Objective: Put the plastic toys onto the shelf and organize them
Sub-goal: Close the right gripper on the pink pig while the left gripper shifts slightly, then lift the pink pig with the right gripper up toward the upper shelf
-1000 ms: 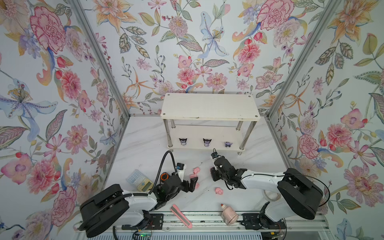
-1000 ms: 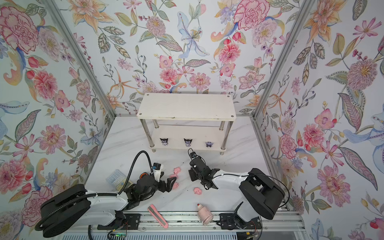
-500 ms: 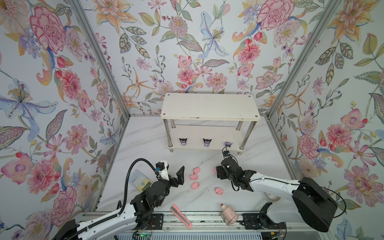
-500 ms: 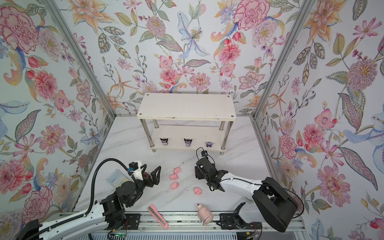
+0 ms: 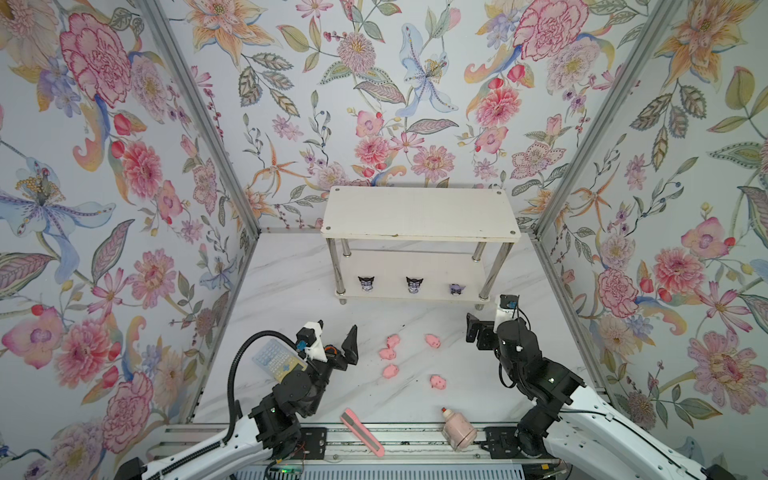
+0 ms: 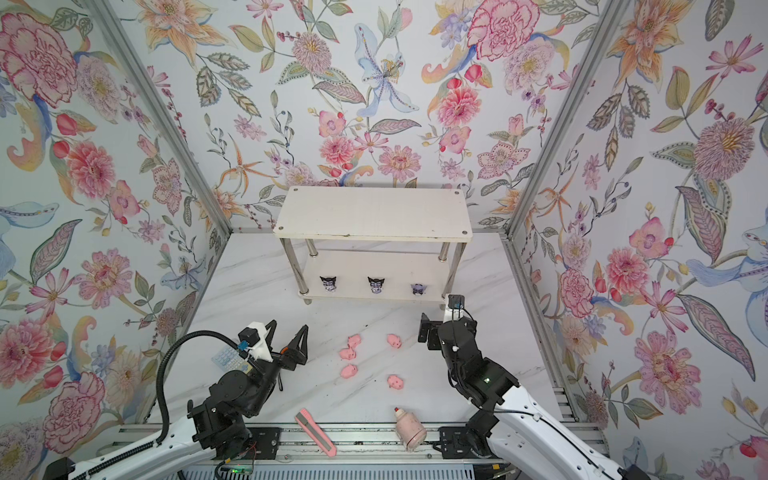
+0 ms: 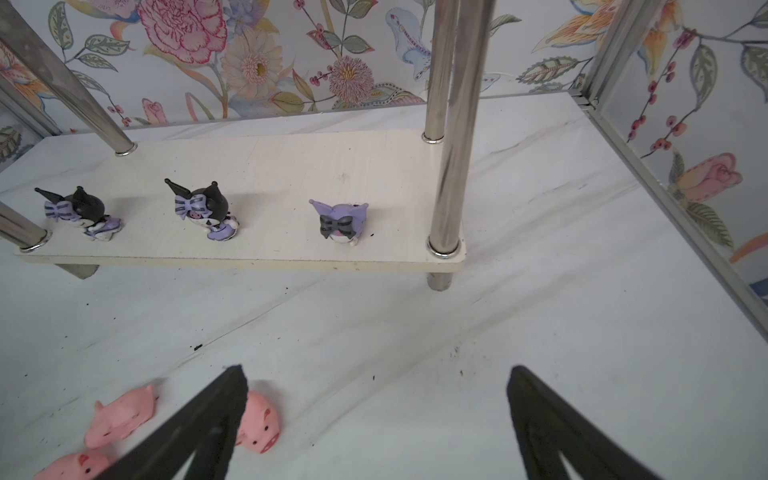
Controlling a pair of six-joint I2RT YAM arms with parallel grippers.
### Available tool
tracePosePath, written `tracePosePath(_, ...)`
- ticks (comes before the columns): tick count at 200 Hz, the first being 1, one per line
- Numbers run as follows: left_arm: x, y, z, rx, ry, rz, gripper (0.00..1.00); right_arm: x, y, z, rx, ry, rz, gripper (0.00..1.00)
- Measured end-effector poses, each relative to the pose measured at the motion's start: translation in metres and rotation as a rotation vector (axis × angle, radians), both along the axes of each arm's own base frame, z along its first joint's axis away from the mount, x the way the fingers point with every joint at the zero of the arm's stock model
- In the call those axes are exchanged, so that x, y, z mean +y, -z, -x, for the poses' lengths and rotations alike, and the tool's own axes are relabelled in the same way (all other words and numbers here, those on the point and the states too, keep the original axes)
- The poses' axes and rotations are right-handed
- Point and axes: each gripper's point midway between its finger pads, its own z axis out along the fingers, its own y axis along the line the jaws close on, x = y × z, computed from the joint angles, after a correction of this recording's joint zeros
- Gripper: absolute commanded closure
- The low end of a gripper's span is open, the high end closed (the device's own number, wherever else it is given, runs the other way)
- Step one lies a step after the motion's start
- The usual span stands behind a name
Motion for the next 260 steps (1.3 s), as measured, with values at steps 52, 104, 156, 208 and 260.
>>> tracePosePath(52,-0.015,0.005,-0.002,0.006,0.048,-0.064,0.02,0.018,0.035,-0.002,0.147,-0.136,-0.005,0.29)
tracePosePath(104,-0.061,0.045,-0.006,0.132,0.197,-0.225,0.08,0.085,0.122,0.019,0.463,-0.385,-0.035,0.27)
tracePosePath(156,-0.082,0.045,-0.007,0.149,0.262,-0.232,0.08,0.13,0.156,0.034,0.546,-0.499,0.082,0.29)
tracePosePath(208,-0.077,0.034,-0.004,0.119,0.259,-0.18,0.06,0.129,0.159,0.01,0.524,-0.417,0.112,0.49)
tracePosePath(260,-0.072,0.037,-0.002,0.11,0.258,-0.165,0.06,0.132,0.16,0.005,0.514,-0.396,0.084,0.74)
